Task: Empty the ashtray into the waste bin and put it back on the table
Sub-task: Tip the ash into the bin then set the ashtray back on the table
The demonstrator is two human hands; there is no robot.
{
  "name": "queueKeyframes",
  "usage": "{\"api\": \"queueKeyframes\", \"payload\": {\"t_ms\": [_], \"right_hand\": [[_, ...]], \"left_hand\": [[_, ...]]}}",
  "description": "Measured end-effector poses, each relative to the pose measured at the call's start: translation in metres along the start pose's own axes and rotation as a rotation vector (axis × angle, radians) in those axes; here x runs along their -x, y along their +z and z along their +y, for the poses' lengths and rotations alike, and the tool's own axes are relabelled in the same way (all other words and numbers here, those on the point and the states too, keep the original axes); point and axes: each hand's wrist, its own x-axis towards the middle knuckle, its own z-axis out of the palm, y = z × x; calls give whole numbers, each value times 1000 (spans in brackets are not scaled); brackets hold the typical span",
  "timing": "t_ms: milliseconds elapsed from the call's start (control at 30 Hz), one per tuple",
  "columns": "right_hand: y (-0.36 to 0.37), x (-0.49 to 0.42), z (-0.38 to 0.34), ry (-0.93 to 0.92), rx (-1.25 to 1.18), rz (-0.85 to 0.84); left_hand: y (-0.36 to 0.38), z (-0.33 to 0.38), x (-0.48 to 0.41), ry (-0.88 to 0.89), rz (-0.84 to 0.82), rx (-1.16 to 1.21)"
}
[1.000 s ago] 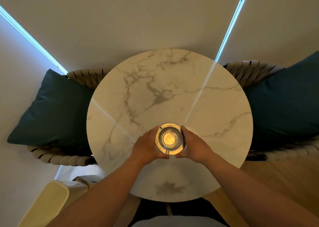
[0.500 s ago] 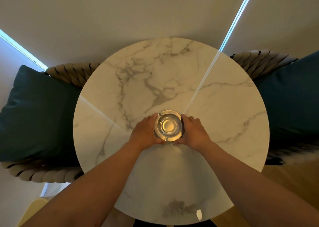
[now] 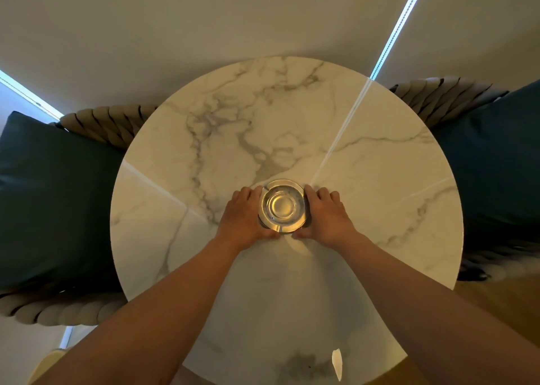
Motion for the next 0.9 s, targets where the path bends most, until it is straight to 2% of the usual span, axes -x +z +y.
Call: {"api": "queueKeyframes", "payload": {"t_ms": [567, 900], "right_hand": [[-5, -9, 12, -34, 16, 13], [-9, -15, 17, -63, 74, -28]], "left_hand": [[-1, -5, -3, -16, -27, -9], [0, -6, 2, -27, 27, -3]]}}
